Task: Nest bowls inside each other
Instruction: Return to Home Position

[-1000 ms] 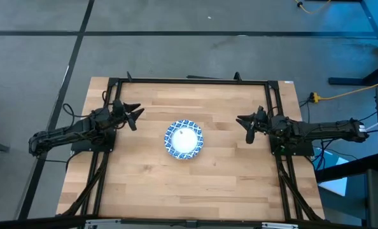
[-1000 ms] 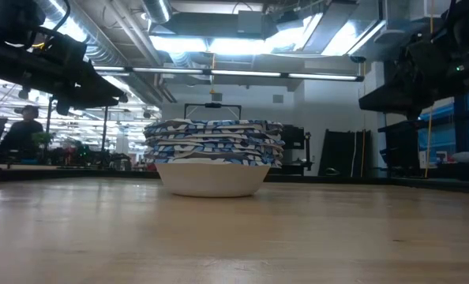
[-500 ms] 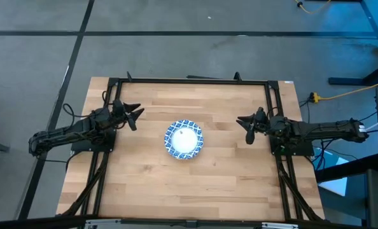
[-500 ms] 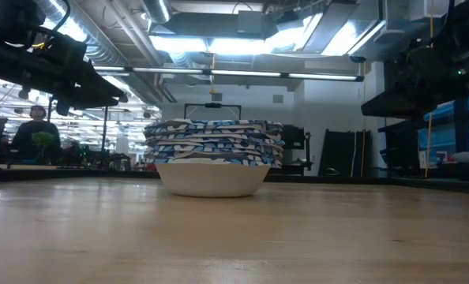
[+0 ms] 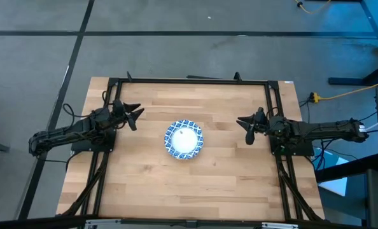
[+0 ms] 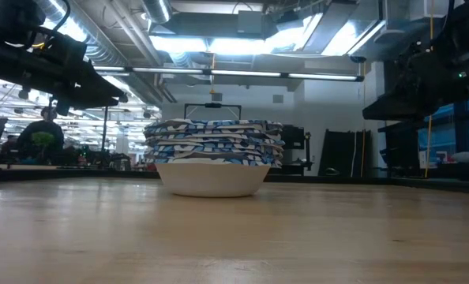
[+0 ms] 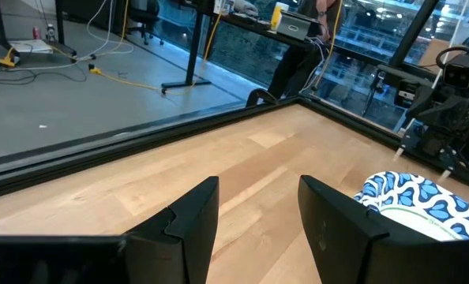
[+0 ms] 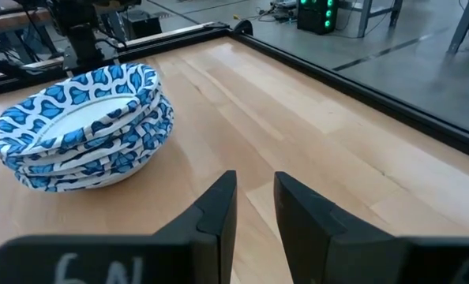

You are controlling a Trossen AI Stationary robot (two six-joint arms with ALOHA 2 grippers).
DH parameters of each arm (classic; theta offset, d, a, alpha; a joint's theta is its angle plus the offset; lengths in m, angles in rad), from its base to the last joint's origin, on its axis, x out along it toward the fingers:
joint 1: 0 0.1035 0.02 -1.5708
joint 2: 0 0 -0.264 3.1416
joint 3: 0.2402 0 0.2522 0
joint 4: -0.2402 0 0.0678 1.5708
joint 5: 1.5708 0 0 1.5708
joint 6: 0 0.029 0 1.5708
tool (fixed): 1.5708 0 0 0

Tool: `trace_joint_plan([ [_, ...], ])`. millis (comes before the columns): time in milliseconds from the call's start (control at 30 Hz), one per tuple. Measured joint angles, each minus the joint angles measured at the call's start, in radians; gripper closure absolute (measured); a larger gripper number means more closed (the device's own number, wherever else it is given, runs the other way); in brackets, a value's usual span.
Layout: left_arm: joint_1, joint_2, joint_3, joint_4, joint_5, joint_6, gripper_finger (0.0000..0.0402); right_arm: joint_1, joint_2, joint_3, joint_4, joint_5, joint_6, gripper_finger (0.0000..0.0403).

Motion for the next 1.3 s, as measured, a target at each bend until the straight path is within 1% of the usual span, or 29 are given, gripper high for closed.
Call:
trace_joint_plan([
  [400, 0.0, 0.0, 0.0, 0.0, 0.0, 0.0, 0.0232, 0.0, 0.0, 0.0, -0.014, -0.01, -0.029, 0.0315],
  [633, 0.0, 0.0, 0.0, 0.0, 0.0, 0.0, 0.0232, 0.0, 0.0, 0.0, -0.014, -0.026, -0.072, 0.0315],
  [933, 0.0, 0.001, 0.0, 0.0, 0.0, 0.0, 0.0232, 0.0, 0.0, 0.0, -0.014, -0.027, -0.078, 0.0315],
  [1033, 0.0, 0.001, 0.0, 0.0, 0.0, 0.0, 0.0232, 0.0, 0.0, 0.0, -0.017, -0.027, -0.105, 0.0315],
  [1300, 0.0, 0.001, 0.0, 0.0, 0.0, 0.001, 0.0232, 0.0, 0.0, 0.0, -0.089, -0.027, -0.125, 0.0315],
])
